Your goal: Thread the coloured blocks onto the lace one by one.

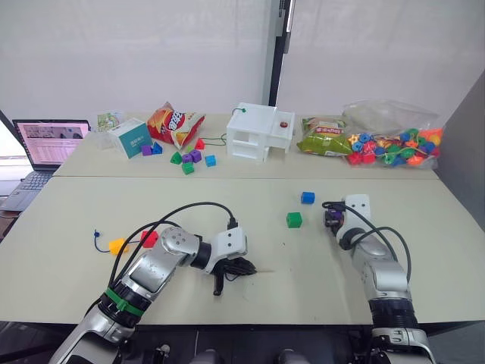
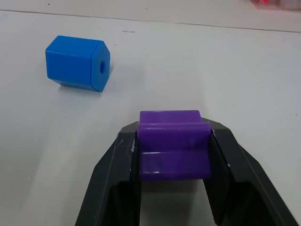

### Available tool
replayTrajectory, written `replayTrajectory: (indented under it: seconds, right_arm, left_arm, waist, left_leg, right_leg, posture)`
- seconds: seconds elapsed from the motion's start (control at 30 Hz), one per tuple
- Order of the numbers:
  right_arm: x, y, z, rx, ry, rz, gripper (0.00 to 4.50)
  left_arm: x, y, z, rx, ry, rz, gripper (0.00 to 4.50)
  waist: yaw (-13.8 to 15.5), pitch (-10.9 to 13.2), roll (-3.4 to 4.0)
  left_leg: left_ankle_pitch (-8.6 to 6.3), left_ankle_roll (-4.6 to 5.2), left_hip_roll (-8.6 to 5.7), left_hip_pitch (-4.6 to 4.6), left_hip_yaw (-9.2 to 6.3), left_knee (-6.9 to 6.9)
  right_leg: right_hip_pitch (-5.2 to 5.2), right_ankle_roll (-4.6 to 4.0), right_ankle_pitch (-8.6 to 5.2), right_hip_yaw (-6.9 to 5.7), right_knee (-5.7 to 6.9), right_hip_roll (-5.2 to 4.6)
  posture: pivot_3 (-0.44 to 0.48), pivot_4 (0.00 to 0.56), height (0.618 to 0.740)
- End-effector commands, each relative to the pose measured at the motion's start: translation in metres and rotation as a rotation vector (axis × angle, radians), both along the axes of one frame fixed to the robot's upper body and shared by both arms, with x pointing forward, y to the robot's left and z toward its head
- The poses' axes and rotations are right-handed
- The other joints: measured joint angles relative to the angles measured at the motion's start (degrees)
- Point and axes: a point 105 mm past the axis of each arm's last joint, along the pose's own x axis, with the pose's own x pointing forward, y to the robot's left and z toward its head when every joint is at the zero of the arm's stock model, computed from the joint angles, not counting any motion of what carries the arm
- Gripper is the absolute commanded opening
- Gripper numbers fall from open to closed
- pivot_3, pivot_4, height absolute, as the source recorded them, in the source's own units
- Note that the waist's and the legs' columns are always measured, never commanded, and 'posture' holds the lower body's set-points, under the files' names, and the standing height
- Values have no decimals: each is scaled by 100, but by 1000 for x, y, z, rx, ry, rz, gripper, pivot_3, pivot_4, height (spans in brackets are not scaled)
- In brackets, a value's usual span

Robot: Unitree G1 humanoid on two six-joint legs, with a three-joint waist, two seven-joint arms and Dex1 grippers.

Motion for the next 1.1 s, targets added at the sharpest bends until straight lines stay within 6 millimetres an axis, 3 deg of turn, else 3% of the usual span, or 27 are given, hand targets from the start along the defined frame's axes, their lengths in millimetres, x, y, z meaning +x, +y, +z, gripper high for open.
replayTrajectory:
  seconds: [0.03, 0.2, 0.27, 0.37, 0.47, 0.7, 0.83, 0.9, 0.97, 1.1]
  right_arm:
    - [-7, 3, 24, 13, -90, 0, 1185]
    - [-44, 41, 59, 29, -177, 75, 1185]
    - [-82, 76, 67, 46, -175, 159, 1185]
    - [-112, 92, 60, 79, -106, 179, 1185]
    - [-138, 112, 33, 86, 25, 218, 1185]
    - [-144, 121, -9, 93, 193, 205, 1185]
    - [-141, 122, -18, 109, 209, 193, 1185]
    - [-138, 121, -13, 123, 173, 184, 1185]
    - [-138, 119, -7, 129, 140, 183, 2286]
    - [-142, 115, 14, 131, 76, 240, 3638]
  left_arm:
    - [2, -3, 11, -23, -42, -11, 0]
    - [3, 1, 10, -23, -43, -3, 0]
    - [4, 2, 10, -24, -40, 2, 0]
    - [5, 3, 10, -28, -35, 8, 0]
    - [7, 2, 10, -26, -34, 5, 0]
    - [7, 2, 14, -20, -36, -11, 0]
    - [7, 3, 15, -17, -34, -14, 0]
    - [6, 3, 15, -15, -32, -17, 0]
    - [5, 3, 15, -15, -30, -18, 0]
    - [4, 3, 15, -18, -26, -14, 0]
  waist:
    - [1, 0, 0]
    - [-1, -2, 6]
    - [15, -5, 11]
    - [4, -6, 12]
    - [37, -6, 10]
    - [12, -6, 10]
    - [-5, -7, 9]
    - [-6, -7, 9]
    - [-1, -7, 9]
    - [3, -6, 9]
  left_leg:
    - [0, 0, 0, -1, 0, 0]
    - [0, 0, 0, -15, 0, 0]
    - [0, 0, 0, -22, 0, 0]
    - [0, 0, 4, -45, -3, 0]
    - [4, 3, -11, -55, 4, 18]
    - [17, -3, -9, -43, 3, 17]
    - [17, -3, -6, -42, 4, 10]
    - [17, -4, -4, -40, 4, 10]
    - [18, -5, -4, -39, 4, 11]
    - [18, -5, -6, -41, 3, 11]
  right_leg:
    - [0, 0, 0, 0, 0, -1]
    - [-19, 0, 0, 4, 5, -1]
    - [-28, 0, 0, 6, 7, 0]
    - [-57, 0, 0, 5, 18, 4]
    - [-66, 1, 0, 11, 46, -10]
    - [-64, 0, -1, 9, 43, -3]
    - [-66, -1, -2, 9, 43, 0]
    - [-65, -1, -2, 9, 43, 1]
    - [-65, -2, -2, 10, 44, 1]
    - [-65, -2, -2, 9, 44, -1]
  posture:
    - [0, 150, 740]
    - [0, 150, 740]
    - [0, 150, 740]
    - [0, 150, 740]
    - [0, 150, 740]
    - [0, 150, 740]
    - [0, 150, 740]
    - [0, 150, 740]
    - [0, 150, 740]
    - [0, 150, 740]
